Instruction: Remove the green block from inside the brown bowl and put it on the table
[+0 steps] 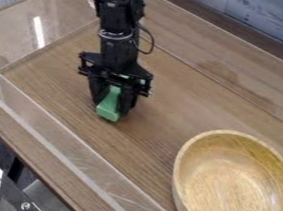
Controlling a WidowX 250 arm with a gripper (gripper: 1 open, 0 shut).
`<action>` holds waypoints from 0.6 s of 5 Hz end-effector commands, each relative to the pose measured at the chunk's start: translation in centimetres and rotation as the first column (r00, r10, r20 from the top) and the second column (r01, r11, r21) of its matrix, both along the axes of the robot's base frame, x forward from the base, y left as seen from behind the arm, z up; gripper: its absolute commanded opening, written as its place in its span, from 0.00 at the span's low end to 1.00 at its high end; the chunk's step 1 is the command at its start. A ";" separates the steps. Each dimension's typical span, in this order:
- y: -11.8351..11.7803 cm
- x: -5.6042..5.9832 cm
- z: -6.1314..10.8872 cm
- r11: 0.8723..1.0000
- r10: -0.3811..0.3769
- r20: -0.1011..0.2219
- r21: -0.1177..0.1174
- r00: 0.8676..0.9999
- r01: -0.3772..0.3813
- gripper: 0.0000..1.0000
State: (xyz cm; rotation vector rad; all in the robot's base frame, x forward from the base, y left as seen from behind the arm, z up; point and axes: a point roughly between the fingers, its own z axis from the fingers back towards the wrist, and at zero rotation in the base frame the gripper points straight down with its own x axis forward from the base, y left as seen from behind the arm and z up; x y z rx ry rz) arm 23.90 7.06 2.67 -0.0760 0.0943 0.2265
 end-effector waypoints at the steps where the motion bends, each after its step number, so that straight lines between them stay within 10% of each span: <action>1: 0.6 0.8 1.0 1.000 0.000 0.056 0.025 0.998 -0.001 0.00; 3: 0.8 0.9 0.2 0.999 -0.014 0.055 0.041 0.998 0.012 0.00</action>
